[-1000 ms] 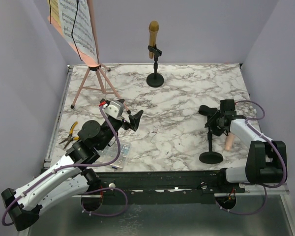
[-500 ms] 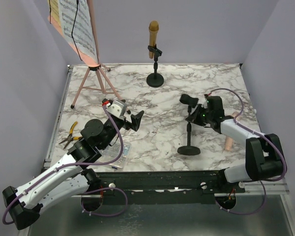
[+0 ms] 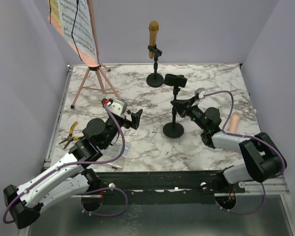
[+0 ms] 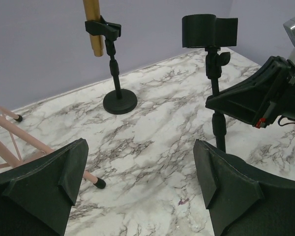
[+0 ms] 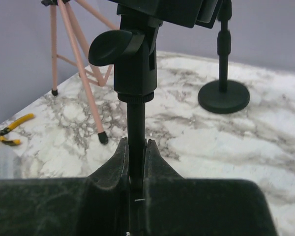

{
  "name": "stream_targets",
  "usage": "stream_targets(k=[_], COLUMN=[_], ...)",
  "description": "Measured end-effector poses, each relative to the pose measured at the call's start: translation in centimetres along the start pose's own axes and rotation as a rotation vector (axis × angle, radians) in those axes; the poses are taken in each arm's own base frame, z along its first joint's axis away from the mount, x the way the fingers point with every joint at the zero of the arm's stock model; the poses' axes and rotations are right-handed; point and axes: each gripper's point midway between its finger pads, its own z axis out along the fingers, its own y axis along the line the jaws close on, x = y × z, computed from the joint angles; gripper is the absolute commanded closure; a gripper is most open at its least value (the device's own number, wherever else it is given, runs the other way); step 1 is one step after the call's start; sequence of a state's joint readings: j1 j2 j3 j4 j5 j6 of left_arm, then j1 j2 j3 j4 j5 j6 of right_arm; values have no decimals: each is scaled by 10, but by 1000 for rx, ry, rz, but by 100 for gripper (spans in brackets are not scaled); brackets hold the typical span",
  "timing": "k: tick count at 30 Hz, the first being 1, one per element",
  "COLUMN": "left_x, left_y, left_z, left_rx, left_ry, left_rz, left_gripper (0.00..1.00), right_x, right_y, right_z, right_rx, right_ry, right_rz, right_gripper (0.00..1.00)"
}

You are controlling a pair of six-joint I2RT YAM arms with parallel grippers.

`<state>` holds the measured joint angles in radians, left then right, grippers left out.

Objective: Set up the instrument practice props

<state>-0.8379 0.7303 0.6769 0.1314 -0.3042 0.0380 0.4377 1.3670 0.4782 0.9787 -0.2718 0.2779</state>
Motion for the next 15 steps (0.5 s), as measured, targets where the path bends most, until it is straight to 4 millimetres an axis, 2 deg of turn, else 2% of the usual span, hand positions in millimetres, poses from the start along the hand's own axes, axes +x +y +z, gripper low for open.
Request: stream_targets(k=[2,5,11,13,15], left_x=[0,0,-1,-1,-2], left_y=[1,3,4,4,4], left_z=[0,0,-1,-1,-1], left_rx=[-6,-14,-20,-20,-20], left_ry=[0,0,-4,-4,-7], left_rz=[0,1,-1,-1,-2], left_gripper=[5,5,5,5,5], right_x=[-1,12,18,20,23], right_y=[-3,-8,5,6,7], right_z=[6,7,1,-4,-9], right_rx=[-18,-31,-66,-67,-65], right_ry=[-66,-113,-156,-156,-151], right_rz=[-67,-148,-240,-255,-259], right_gripper=[99,99,98,94,80])
